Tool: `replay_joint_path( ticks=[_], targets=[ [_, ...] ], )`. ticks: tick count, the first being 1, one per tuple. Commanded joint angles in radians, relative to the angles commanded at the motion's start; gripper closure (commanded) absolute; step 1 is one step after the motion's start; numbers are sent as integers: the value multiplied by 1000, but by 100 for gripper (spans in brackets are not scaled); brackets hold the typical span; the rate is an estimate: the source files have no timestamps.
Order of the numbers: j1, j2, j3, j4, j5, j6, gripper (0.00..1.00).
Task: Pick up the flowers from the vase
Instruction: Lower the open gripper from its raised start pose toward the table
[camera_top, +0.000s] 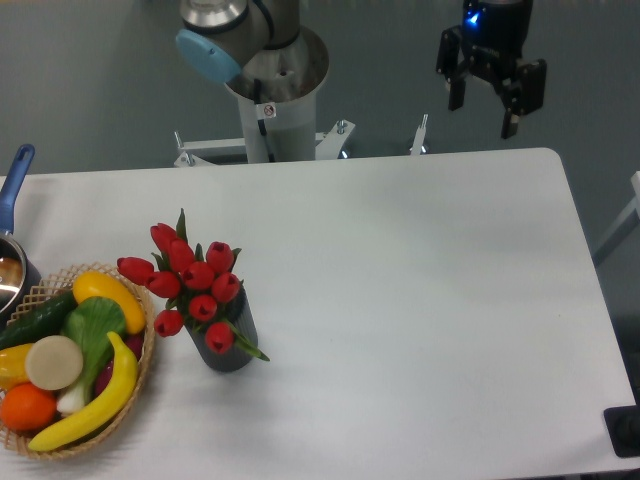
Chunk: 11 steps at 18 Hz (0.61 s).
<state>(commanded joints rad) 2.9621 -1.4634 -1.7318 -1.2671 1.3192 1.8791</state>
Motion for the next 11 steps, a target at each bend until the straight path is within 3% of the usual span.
replay_joint_path(
  ticks=[8,11],
  targets=[
    [-5,12,-18,12,-17,-55,0],
    [-5,12,-41,15,-104,-188,0]
  ],
)
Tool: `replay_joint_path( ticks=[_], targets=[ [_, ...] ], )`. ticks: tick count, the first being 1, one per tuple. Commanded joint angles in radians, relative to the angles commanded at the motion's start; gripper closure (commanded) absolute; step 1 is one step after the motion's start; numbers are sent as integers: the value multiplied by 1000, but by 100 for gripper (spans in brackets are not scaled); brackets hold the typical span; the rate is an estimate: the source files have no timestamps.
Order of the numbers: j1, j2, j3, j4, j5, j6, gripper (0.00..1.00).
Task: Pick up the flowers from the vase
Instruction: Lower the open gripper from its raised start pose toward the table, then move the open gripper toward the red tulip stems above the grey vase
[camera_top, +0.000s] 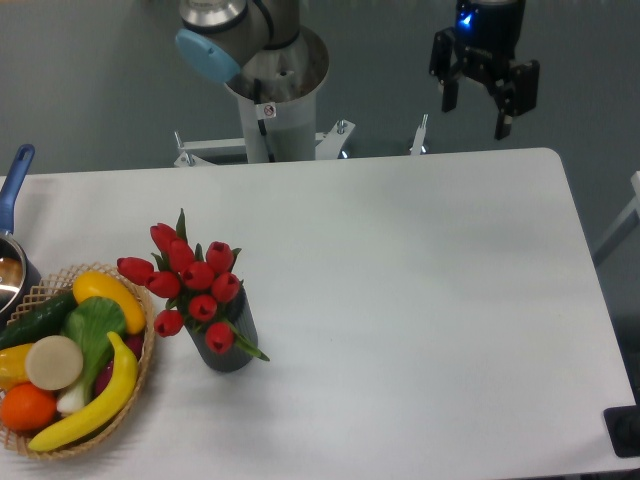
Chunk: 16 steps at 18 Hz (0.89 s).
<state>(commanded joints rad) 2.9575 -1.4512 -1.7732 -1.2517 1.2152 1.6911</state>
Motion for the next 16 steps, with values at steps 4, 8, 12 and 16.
replay_joint_path(
  ticks=[4,8,12,16],
  targets=[
    [-8,-1,-29,43,-118,-216,0],
    [-9,-5,-90,136,-215,-352,0],
    [-55,-23,-103,155,-258,-433,0],
    [-136,-58,-117,176,-258,-424,0]
  ],
)
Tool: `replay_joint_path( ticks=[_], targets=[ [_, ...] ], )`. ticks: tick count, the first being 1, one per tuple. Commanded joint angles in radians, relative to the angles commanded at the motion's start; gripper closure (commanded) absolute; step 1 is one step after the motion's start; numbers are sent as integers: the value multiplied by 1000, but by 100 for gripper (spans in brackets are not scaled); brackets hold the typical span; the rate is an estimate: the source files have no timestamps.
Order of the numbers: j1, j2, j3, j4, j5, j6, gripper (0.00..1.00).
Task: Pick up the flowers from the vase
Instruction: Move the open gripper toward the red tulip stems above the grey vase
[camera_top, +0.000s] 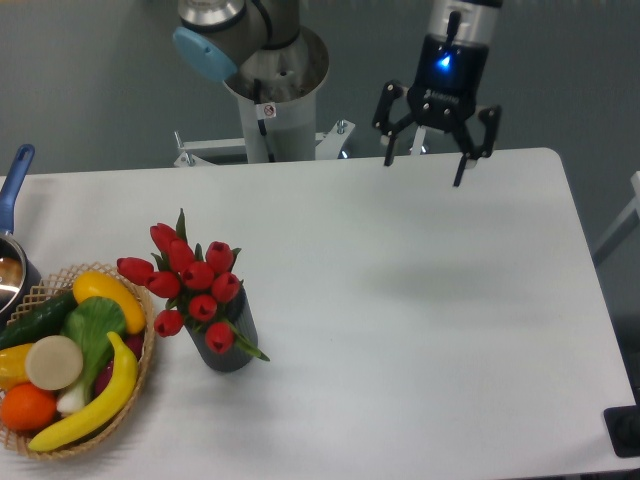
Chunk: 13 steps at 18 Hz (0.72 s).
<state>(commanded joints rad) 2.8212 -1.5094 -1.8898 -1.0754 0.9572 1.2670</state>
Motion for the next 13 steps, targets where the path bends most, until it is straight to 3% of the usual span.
replay_joint_path(
  ticks=[4,8,13],
  targets=[
    [-65,-35,-66,123,-40,87,0],
    [-77,-78,-89,135,-247,115,0],
    [-112,-113,-104,135,-406,127,0]
  ],
)
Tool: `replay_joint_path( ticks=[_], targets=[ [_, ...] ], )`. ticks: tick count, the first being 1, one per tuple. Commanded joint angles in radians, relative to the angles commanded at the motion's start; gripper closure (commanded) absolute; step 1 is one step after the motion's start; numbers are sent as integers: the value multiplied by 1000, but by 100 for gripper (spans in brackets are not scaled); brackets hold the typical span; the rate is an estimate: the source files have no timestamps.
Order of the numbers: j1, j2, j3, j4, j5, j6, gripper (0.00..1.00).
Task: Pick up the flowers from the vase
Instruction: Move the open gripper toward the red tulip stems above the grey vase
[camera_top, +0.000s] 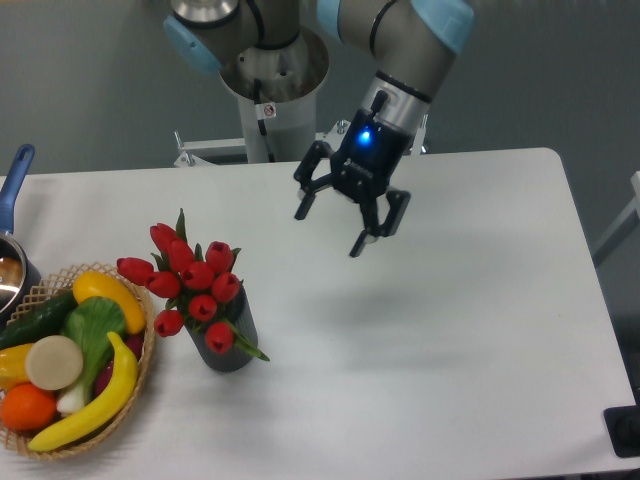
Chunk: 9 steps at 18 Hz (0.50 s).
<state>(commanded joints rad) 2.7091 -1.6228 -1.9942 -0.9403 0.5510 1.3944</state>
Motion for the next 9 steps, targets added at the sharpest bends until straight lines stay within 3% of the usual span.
replay_joint_path(
  ticks=[9],
  targets=[
    [-72,-43,-14,3,-13,17,0]
  ],
)
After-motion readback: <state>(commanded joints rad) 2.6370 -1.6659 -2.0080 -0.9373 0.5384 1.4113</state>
